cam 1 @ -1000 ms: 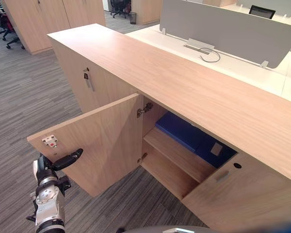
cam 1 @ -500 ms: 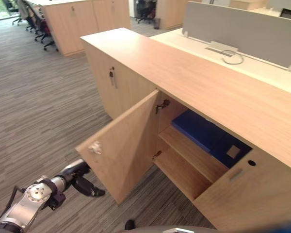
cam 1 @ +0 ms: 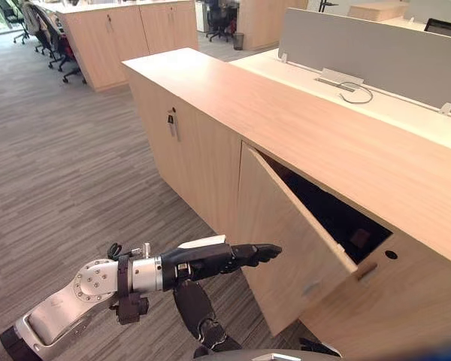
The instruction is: Walk over to the cabinet, pick up the folder, carry it to the office cabinet, place the folder inside the office cabinet, then close the office cabinet door
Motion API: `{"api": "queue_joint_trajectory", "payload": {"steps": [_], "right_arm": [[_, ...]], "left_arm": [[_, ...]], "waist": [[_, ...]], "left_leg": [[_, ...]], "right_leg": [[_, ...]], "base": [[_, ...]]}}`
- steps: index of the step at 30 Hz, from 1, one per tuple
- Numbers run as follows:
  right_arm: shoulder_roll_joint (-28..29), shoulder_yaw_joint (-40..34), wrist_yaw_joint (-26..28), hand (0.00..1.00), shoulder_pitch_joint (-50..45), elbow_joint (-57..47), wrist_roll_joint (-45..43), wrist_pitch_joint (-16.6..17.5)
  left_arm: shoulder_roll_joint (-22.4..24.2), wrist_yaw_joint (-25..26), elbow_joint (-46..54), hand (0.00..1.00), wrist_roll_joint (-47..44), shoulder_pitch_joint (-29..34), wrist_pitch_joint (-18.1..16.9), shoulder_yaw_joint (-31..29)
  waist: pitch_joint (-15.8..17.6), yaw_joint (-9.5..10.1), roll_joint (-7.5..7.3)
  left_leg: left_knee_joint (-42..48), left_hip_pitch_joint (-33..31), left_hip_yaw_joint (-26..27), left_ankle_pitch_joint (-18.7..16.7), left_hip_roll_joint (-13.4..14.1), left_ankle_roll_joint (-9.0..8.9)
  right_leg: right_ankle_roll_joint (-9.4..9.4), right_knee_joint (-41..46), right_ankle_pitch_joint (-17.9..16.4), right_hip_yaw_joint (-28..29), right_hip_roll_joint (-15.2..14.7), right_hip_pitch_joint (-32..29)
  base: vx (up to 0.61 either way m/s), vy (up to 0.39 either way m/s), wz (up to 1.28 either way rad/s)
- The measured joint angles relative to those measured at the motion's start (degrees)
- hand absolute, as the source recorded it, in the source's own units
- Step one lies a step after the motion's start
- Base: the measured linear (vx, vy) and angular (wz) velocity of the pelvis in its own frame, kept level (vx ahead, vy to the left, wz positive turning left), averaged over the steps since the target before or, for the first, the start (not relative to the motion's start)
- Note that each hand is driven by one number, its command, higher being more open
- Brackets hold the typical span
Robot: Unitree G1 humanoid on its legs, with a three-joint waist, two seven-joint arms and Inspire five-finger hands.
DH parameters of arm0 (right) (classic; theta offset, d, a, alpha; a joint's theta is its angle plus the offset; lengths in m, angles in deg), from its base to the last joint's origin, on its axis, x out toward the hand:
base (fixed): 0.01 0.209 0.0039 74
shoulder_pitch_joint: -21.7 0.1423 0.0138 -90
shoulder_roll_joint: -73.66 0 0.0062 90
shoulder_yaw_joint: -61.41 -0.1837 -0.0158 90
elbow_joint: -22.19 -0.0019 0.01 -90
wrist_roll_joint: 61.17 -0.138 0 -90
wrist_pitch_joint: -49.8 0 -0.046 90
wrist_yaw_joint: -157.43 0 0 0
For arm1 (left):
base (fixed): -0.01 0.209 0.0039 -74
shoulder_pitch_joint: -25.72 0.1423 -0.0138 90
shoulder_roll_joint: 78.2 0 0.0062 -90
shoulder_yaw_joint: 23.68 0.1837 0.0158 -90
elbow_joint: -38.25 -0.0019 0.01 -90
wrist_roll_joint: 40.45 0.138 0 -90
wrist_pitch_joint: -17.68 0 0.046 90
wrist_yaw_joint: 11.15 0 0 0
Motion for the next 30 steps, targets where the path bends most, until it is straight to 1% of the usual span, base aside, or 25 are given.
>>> {"api": "queue_joint_trajectory", "payload": {"steps": [2, 4, 6, 7, 9, 10, 11, 12, 13, 14, 15, 16, 17, 18, 19, 20, 21, 22, 23, 24, 25, 27, 28, 29, 30], "right_arm": [[-0.7, 2.1, 0.7, 1.0, 0.1, -0.6, 0.2, 0.0], [-0.9, 4.1, 1.0, 1.0, 0.8, -1.0, 1.1, -0.1], [-0.8, 6.2, 1.1, 1.0, 1.6, -1.1, 2.0, -0.4], [-0.6, 8.0, 1.2, 1.0, 2.1, -1.5, 2.0, -0.7], [-0.5, 10.0, 1.3, 1.0, 3.4, -1.7, 2.0, -1.0], [-0.6, 11.2, 1.4, 1.0, 4.1, -1.9, 2.0, -1.3], [-0.6, 14.1, 1.5, 1.0, 5.6, -2.5, 1.9, -2.0], [-0.5, 15.0, 1.6, 1.0, 5.7, -3.0, 1.9, -2.4], [0.1, 15.3, 1.7, 1.0, 5.7, -3.4, 1.5, -2.9], [1.1, 15.3, 1.7, 1.0, 5.7, -3.3, 0.6, -3.4], [1.5, 15.3, 1.7, 1.0, 5.8, -2.8, -0.7, -3.5], [1.7, 15.3, 1.9, 1.0, 6.1, -2.1, -2.6, -3.8], [1.1, 15.3, 2.3, 1.0, 6.3, -2.0, -3.2, -4.1], [0.1, 15.2, 2.2, 1.0, 6.4, -1.6, -5.5, -4.9], [0.1, 15.2, 1.5, 1.0, 6.9, -1.3, -6.3, -5.6], [0.2, 15.2, 0.2, 1.0, 8.5, -0.6, -6.2, -7.2], [0.1, 15.1, -0.5, 1.0, 8.8, -0.2, -6.2, -7.8], [0.0, 15.0, -1.4, 1.0, 9.7, 0.3, -6.3, -8.6], [0.1, 15.0, -1.7, 1.0, 10.5, 0.9, -6.3, -9.2], [0.5, 15.0, -2.1, 1.0, 11.8, 1.5, -7.2, -10.0], [1.7, 14.6, -2.9, 1.0, 12.4, 2.4, -8.2, -10.3], [3.5, 12.8, -3.2, 1.0, 11.8, 2.4, -10.5, -9.9], [5.2, 10.8, -3.8, 1.0, 10.7, 2.4, -12.4, -9.5], [5.9, 9.2, -4.8, 1.0, 10.2, 2.3, -12.9, -9.0], [6.1, 7.8, -5.4, 1.0, 9.8, 2.0, -13.4, -8.8]], "left_arm": [[1.7, 0.0, -0.3, 1.0, 0.0, 0.0, 0.0, 0.0], [5.7, 0.0, -2.0, 1.0, 0.1, 0.2, 0.0, -0.1], [11.9, 0.2, -5.9, 1.0, 0.7, 0.5, 0.0, -0.3], [19.3, 2.1, -11.2, 1.0, 2.1, 1.6, -1.4, -1.3], [29.4, 6.4, -19.0, 1.0, 5.0, 2.9, -2.5, -4.0], [33.2, 7.7, -21.8, 1.0, 5.7, 3.5, -2.6, -5.8], [41.1, 10.9, -28.3, 1.0, 6.4, 4.9, -2.8, -11.1], [43.5, 12.0, -31.0, 1.0, 6.4, 5.0, -2.9, -13.1], [47.4, 14.4, -36.3, 1.0, 7.2, 5.0, -2.9, -17.0], [49.7, 16.5, -40.9, 1.0, 7.9, 5.0, -2.9, -20.7], [51.0, 17.9, -42.8, 1.0, 7.9, 5.1, -2.9, -22.3], [53.5, 20.6, -45.1, 1.0, 7.8, 5.8, -2.9, -25.8], [54.6, 22.0, -45.8, 1.0, 7.8, 6.4, -2.9, -27.4], [55.4, 23.5, -48.3, 1.0, 7.9, 6.6, -2.8, -28.4], [55.0, 23.8, -50.8, 1.0, 7.8, 6.6, -2.8, -28.6], [55.3, 23.9, -55.9, 1.0, 7.8, 6.6, -2.4, -28.9], [56.1, 24.1, -58.0, 1.0, 7.8, 6.6, -1.9, -28.9], [57.7, 24.4, -60.5, 1.0, 7.8, 6.6, -1.2, -28.9], [58.5, 24.6, -61.6, 1.0, 7.8, 6.6, -1.0, -28.9], [59.7, 25.0, -64.0, 1.0, 7.8, 6.5, -1.0, -28.9], [59.8, 25.4, -68.1, 1.0, 7.9, 6.0, -1.0, -29.3], [59.8, 26.4, -72.8, 1.0, 8.5, 4.8, -0.9, -30.0], [59.7, 26.8, -75.7, 1.0, 10.1, 3.6, -0.6, -31.7], [59.6, 27.7, -78.1, 1.0, 12.1, 3.6, -0.6, -33.7], [59.6, 28.5, -79.2, 1.0, 14.0, 3.6, -0.7, -34.5]], "waist": [[-0.1, 0.12, 0.07], [0.2, 0.02, -0.42], [0.5, -0.05, -0.8], [1.0, -0.05, -1.32], [2.2, -0.01, -1.51], [2.7, -0.01, -1.48], [3.3, 0.13, -1.6], [3.4, 0.15, -1.83], [3.7, 0.1, -2.31], [4.1, -0.15, -2.93], [4.6, -0.08, -2.8], [5.4, 0.87, -1.76], [5.9, 1.26, -0.87], [6.9, 1.81, 0.64], [7.1, 1.99, 1.03], [7.4, 2.42, 1.37], [7.3, 2.7, 1.68], [7.2, 3.07, 2.52], [7.4, 3.22, 2.9], [7.7, 3.33, 3.88], [7.5, 3.42, 3.08], [7.1, 2.93, 2.47], [6.7, 3.09, 1.87], [6.6, 3.24, 1.72], [6.5, 3.19, 2.15]], "left_leg": [[0.0, 0.1, 0.0, 0.3, 0.3, -0.05], [0.0, 0.7, 0.4, 0.4, 0.6, -0.2], [0.0, 1.4, 1.3, 0.4, 0.9, -0.23], [0.0, 2.3, 2.7, 0.1, 1.1, -0.28], [0.0, 3.7, 4.7, -0.7, 2.0, -0.78], [0.0, 3.8, 5.6, -1.1, 2.4, -1.04], [0.0, 3.9, 8.3, -1.7, 3.6, -1.54], [0.0, 4.0, 9.2, -1.9, 3.9, -1.66], [0.5, 4.3, 10.7, -2.6, 4.0, -1.73], [4.5, 3.2, 11.9, -5.0, 5.1, -1.94], [9.2, 1.6, 12.6, -7.3, 6.3, -1.9], [20.8, -2.0, 13.9, -13.2, 10.6, -2.37], [26.6, -3.4, 14.1, -15.9, 13.0, -2.58], [35.1, -5.6, 12.4, -18.4, 16.2, -1.43], [39.7, -7.0, 9.3, -18.3, 17.0, -1.12], [46.0, -9.1, 3.0, -18.4, 16.6, -0.71], [45.5, -8.9, -0.1, -20.7, 15.1, -2.6], [42.2, -8.0, -4.7, -23.3, 11.4, -3.38], [39.7, -7.3, -6.8, -24.2, 9.2, -3.23], [32.3, -5.0, -10.7, -23.6, 5.6, -3.09], [28.9, -2.4, -10.9, -21.1, 3.9, -0.99], [27.7, -1.5, -10.6, -20.4, 3.0, -0.9], [26.7, -0.4, -8.7, -20.4, 3.1, -0.9], [24.7, 1.8, -7.0, -20.4, 3.2, -0.89], [23.7, 2.8, -6.2, -20.3, 3.2, -0.73]], "right_leg": [[-0.01, 0.0, 0.0, 0.1, 0.1, 0.0], [-0.03, -0.2, 0.0, 0.4, 0.6, 0.4], [-0.02, -0.2, 0.1, 1.5, 0.7, 0.6], [-0.03, -0.2, 0.2, 2.5, 0.6, 0.8], [-0.09, 1.4, 0.4, 3.3, 0.3, 0.4], [-0.27, 2.5, 0.4, 2.8, 0.4, -0.4], [-1.06, 5.3, 0.4, -1.1, 0.4, -2.8], [-1.27, 5.6, 0.4, -3.1, 0.3, -3.3], [-1.27, 4.6, 0.3, -4.3, 0.3, -3.1], [-1.21, 3.6, 0.6, -3.2, 0.9, -2.7], [-1.45, 3.2, 0.9, -2.4, 1.4, -2.7], [-1.8, 2.2, 1.8, -1.9, 3.5, -2.2], [-1.79, 1.5, 1.9, -1.3, 4.9, -1.5], [-1.73, 0.8, 1.9, 0.7, 7.0, -0.3], [-1.87, 0.5, 2.0, 2.4, 7.8, 0.3], [-2.18, 0.2, 2.2, 5.7, 8.3, 1.3], [-2.22, 0.5, 2.2, 7.3, 8.2, 1.1], [-2.25, 1.2, 2.2, 10.0, 7.9, 0.2], [-2.25, 1.6, 2.2, 11.5, 7.8, -0.3], [-2.23, 2.4, 2.2, 14.0, 7.6, -1.0], [-1.7, 2.8, 2.3, 16.3, 7.1, -1.7], [-1.6, 2.5, 2.3, 17.3, 6.4, -2.0], [-1.38, 1.9, 2.5, 18.2, 5.8, -1.6], [-0.91, 1.7, 2.8, 19.8, 5.5, -1.2], [-0.77, 1.6, 2.9, 20.5, 5.4, -1.1]], "base": [[-0.08, -0.003, -0.03], [-0.01, -0.022, -0.12], [0.01, -0.017, -0.29], [0.04, 0.01, -0.47], [0.03, 0.008, -0.55], [0.0, -0.023, -0.82], [-0.01, -0.03, -0.82], [0.02, -0.03, -0.93], [0.06, -0.043, -0.65], [0.06, -0.049, -0.63], [0.07, -0.081, -0.89], [0.06, -0.08, -0.94], [0.09, -0.099, -1.15], [0.08, -0.074, -0.89], [0.08, -0.034, -1.17], [0.07, 0.027, -1.06], [0.07, 0.074, -1.3], [0.07, 0.145, -1.01], [0.07, 0.207, -1.19], [0.08, 0.268, -1.12], [0.08, 0.193, -0.93], [0.09, 0.125, -0.53], [0.1, 0.129, -0.66], [0.07, 0.096, -0.66], [0.05, 0.075, -0.72]]}}
